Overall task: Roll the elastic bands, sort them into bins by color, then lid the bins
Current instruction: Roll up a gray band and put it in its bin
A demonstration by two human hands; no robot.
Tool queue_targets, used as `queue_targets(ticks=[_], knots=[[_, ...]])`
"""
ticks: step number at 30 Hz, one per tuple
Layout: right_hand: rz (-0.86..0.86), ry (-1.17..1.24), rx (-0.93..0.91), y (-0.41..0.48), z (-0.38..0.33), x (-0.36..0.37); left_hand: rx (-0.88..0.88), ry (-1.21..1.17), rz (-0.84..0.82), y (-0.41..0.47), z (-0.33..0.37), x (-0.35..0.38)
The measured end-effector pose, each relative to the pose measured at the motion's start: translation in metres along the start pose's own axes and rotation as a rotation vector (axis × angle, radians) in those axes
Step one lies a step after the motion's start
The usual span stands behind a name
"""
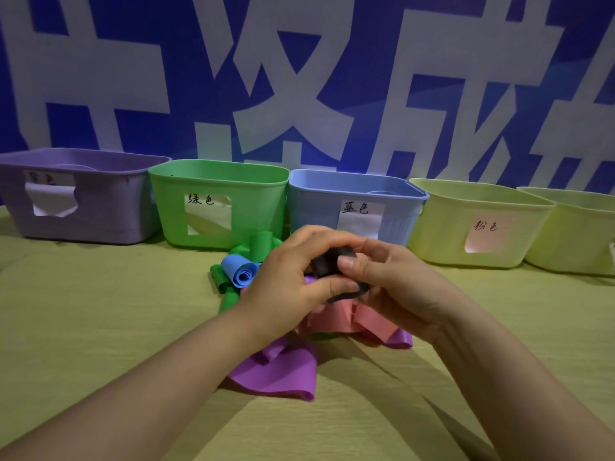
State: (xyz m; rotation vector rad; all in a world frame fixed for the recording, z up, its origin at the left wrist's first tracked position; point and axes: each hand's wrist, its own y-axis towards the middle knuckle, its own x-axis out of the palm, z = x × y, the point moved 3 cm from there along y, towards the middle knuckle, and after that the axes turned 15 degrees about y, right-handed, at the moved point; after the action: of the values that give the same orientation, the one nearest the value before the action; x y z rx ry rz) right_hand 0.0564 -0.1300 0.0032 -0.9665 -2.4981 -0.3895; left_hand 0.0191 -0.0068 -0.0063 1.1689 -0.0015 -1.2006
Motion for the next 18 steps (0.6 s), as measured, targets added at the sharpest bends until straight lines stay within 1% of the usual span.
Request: queue_targets(ticks=[4, 8, 12, 16, 18], knots=[[-0.041, 0.026, 0.005, 0.000, 0.001, -0.001, -0.195, -0.374, -0.058, 0.003, -0.006, 0.001], [-0.045, 0.007, 0.006, -0.003, 0.000, 0.003, -0.294, -0.602, -0.119, 0.003, -0.008, 0.001], [-0.082, 0.013, 0.000, -0.006, -0.001, 0.009, -0.304, -0.748, -0.146, 0.003, -0.008, 0.001], [-0.102, 0.001, 0.017, -0.005, 0.001, 0.010, -0.282, -0.952, -0.234, 0.003, -0.002, 0.001], [-0.123, 0.002, 0.013, -0.006, 0.001, 0.011, -0.278, -1.004, -0.263, 0.003, -0.001, -0.001]])
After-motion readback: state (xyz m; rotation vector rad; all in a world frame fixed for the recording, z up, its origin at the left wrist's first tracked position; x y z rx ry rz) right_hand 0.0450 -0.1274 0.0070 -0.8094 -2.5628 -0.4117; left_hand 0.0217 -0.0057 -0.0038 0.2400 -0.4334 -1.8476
